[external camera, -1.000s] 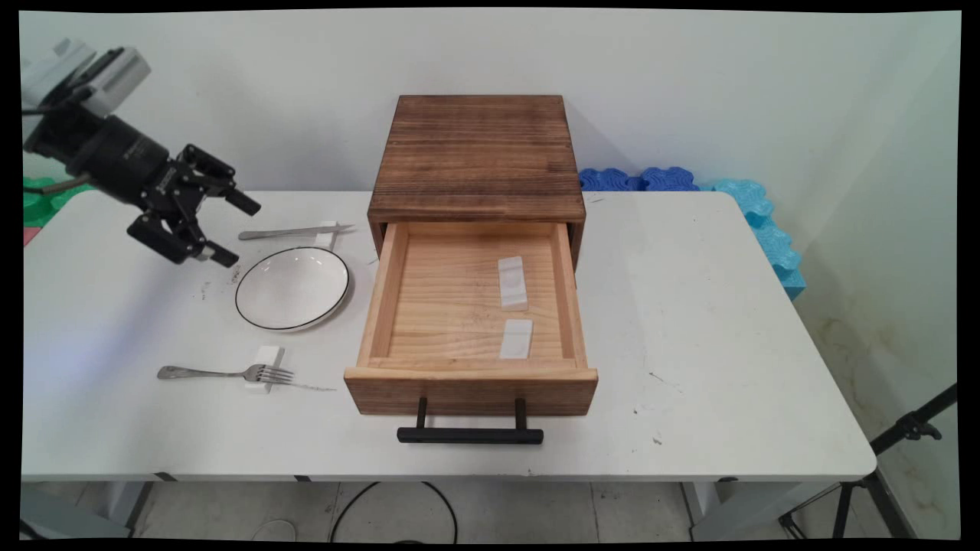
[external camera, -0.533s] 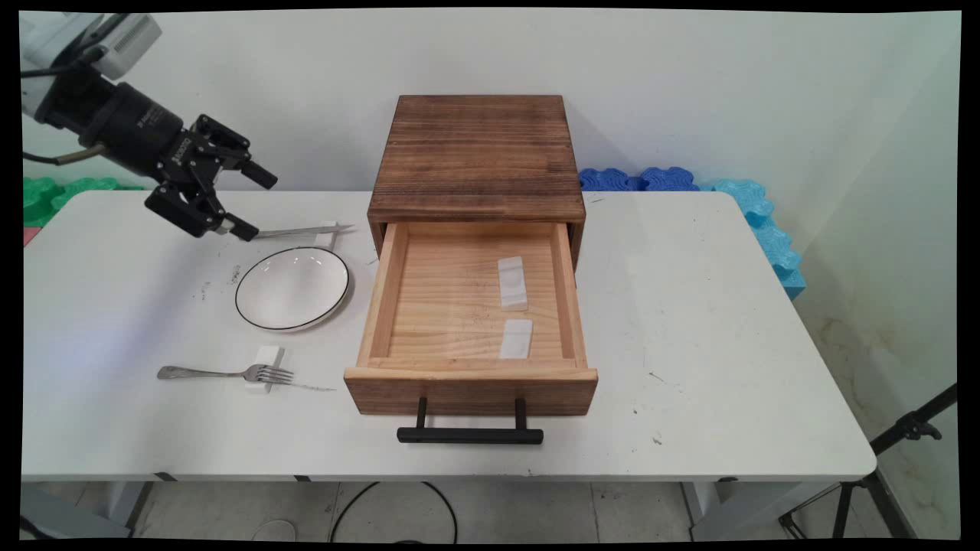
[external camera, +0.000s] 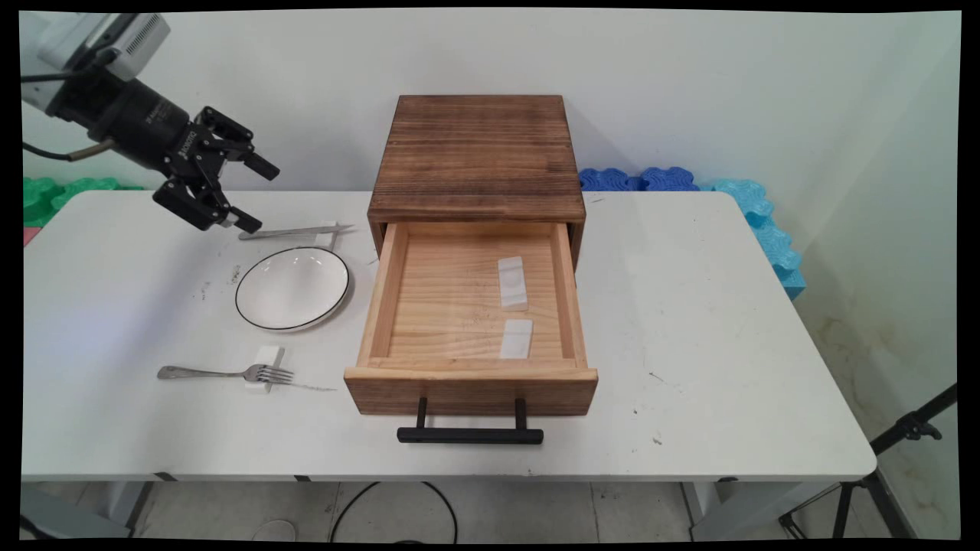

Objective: Pick up the knife from the left of the white plate

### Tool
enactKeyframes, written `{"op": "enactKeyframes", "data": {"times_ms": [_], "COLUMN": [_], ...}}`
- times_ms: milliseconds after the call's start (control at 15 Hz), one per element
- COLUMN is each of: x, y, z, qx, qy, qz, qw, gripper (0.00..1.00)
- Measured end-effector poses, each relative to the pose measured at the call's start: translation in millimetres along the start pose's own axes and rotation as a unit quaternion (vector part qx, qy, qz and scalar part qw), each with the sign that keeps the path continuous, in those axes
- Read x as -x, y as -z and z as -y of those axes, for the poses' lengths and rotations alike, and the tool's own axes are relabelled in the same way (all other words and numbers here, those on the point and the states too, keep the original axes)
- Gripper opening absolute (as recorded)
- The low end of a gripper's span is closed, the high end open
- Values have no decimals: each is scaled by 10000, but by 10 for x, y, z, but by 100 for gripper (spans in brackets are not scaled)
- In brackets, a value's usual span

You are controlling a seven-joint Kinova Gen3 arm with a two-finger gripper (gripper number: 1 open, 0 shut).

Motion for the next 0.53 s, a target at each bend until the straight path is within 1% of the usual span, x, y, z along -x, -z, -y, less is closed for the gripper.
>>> {"op": "enactKeyframes", "data": {"times_ms": [267,533], "x": [64,143], "y": [-71,-163], "z": [144,294], "qx": [-166,-326], "qy": [-130,-169], "qz": [161,316], "qw": [9996,9988], "gripper": [100,100]}}
